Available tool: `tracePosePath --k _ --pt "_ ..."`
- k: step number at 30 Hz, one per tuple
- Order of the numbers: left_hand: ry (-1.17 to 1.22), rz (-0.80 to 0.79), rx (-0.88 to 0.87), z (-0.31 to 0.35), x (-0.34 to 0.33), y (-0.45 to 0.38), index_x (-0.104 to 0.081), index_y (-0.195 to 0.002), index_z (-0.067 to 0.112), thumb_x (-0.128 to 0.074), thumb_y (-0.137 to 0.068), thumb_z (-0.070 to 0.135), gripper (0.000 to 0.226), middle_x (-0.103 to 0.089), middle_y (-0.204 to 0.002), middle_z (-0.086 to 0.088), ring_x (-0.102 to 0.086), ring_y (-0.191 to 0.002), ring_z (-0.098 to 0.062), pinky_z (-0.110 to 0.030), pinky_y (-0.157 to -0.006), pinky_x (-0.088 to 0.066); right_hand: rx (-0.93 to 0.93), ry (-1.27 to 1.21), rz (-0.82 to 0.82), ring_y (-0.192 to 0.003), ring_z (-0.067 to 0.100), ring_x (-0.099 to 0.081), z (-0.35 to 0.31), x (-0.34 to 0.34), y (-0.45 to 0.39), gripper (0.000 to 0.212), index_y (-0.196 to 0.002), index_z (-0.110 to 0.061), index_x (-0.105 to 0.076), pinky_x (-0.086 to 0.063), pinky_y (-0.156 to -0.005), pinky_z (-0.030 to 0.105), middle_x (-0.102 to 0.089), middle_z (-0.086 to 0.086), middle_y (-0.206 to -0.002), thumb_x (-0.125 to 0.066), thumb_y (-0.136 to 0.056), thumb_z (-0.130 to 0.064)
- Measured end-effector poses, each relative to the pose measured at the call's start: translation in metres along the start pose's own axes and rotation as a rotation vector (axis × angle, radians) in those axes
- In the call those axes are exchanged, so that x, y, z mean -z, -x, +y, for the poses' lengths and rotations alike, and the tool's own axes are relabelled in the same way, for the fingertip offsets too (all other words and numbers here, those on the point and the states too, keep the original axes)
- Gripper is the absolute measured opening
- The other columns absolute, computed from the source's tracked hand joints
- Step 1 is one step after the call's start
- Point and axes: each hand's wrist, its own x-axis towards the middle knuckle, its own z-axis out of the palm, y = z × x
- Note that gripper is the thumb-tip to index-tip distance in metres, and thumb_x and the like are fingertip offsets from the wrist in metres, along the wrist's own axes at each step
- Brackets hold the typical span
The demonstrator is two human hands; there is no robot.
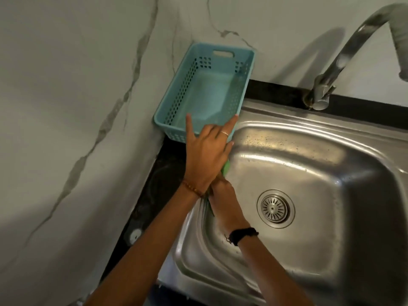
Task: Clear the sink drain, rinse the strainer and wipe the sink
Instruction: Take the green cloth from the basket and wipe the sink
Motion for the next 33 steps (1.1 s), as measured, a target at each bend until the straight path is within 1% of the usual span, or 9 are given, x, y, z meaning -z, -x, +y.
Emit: tracePosePath --k 3,6,9,11,14,18,27,30,33 --pt "0.086 0.109 0.029 0.008 0.011 -0.005 -0.055 -0.127 0.020 -0.068 -0.078 0.023 0.051 -0.069 -0.077 0.002 -0.066 -0.080 -0.018 -0.061 -0.105 -0.023 0.069 0.053 0.014 -0.083 0.029 -0.065 0.015 0.006 -0.018 0.016 -0.100 0.005 -0.065 -0.034 -0.075 0.003 -0.064 0.021 -0.106 -0.056 -0.086 0.004" --pt "0.153 0.114 0.086 0.013 0.018 -0.010 -0.053 -0.129 0.021 -0.066 -0.082 0.021 0.049 -0.070 -0.088 -0.002 -0.066 -0.088 -0.020 -0.058 -0.107 -0.019 0.033 -0.095 0.024 -0.115 0.026 -0.054 0.027 0.021 -0.053 0.032 -0.125 -0.002 -0.051 -0.040 -0.088 0.003 -0.055 0.010 -0.123 -0.048 -0.094 -0.007" --pt "0.114 0.015 0.045 0.010 0.018 -0.008 -0.051 -0.131 0.018 -0.058 -0.088 0.021 0.044 -0.070 -0.105 -0.009 -0.062 -0.103 -0.025 -0.061 -0.107 -0.021 0.097 0.122 0.089 -0.138 0.027 -0.029 0.042 0.043 -0.098 0.042 -0.136 -0.009 -0.041 -0.030 -0.113 0.027 -0.040 0.012 -0.144 -0.047 -0.095 -0.014" --pt "0.067 0.000 0.032 0.011 0.015 -0.005 -0.053 -0.129 0.017 -0.061 -0.086 0.021 0.044 -0.071 -0.098 -0.006 -0.065 -0.099 -0.023 -0.063 -0.105 -0.024 0.198 0.373 0.086 -0.142 0.031 -0.021 0.049 0.055 -0.116 0.044 -0.137 -0.007 -0.042 -0.021 -0.118 0.039 -0.038 0.014 -0.147 -0.049 -0.094 -0.016" --pt "0.043 0.039 0.040 0.013 0.010 -0.003 -0.058 -0.124 0.017 -0.070 -0.078 0.021 0.047 -0.071 -0.087 -0.001 -0.068 -0.090 -0.019 -0.067 -0.100 -0.026 0.192 0.636 0.021 -0.145 0.027 -0.013 0.059 0.064 -0.123 0.050 -0.143 -0.009 -0.031 -0.012 -0.119 0.045 -0.029 0.012 -0.152 -0.044 -0.096 -0.010" --pt "0.000 -0.004 0.025 0.013 0.005 0.002 -0.055 -0.128 0.021 -0.069 -0.080 0.023 0.050 -0.072 -0.090 0.002 -0.066 -0.099 -0.019 -0.068 -0.101 -0.023 0.132 0.681 0.035 -0.146 0.022 -0.013 0.066 0.077 -0.122 0.057 -0.147 -0.012 -0.018 -0.003 -0.120 0.042 -0.020 0.009 -0.156 -0.038 -0.095 -0.002" --pt "-0.059 -0.112 0.070 0.021 0.002 0.014 -0.048 -0.133 0.018 -0.068 -0.081 0.019 0.056 -0.059 -0.129 -0.009 -0.048 -0.127 -0.031 -0.079 -0.095 -0.016 0.089 0.805 0.061 -0.146 0.023 -0.007 0.107 0.123 -0.086 0.080 -0.148 -0.015 -0.001 -0.001 -0.120 0.044 -0.009 0.007 -0.159 -0.040 -0.085 0.013" --pt "-0.029 -0.101 0.014 0.030 0.002 0.020 -0.046 -0.135 0.014 -0.072 -0.076 0.016 0.064 -0.047 -0.140 -0.015 -0.036 -0.133 -0.035 -0.074 -0.095 -0.011 0.079 0.867 0.060 -0.147 0.025 -0.001 0.130 0.142 -0.069 0.085 -0.148 -0.015 0.006 -0.002 -0.120 0.046 0.000 0.009 -0.159 -0.041 -0.083 0.015" --pt "0.089 -0.189 -0.128 0.041 -0.002 0.037 -0.040 -0.138 0.015 -0.070 -0.077 0.027 0.069 -0.036 -0.147 -0.011 -0.020 -0.139 -0.024 -0.066 -0.102 -0.011 0.043 0.913 0.055 -0.146 0.026 0.001 0.148 0.161 -0.054 0.086 -0.146 -0.016 0.010 -0.001 -0.120 0.045 0.005 0.010 -0.159 -0.040 -0.083 0.015"
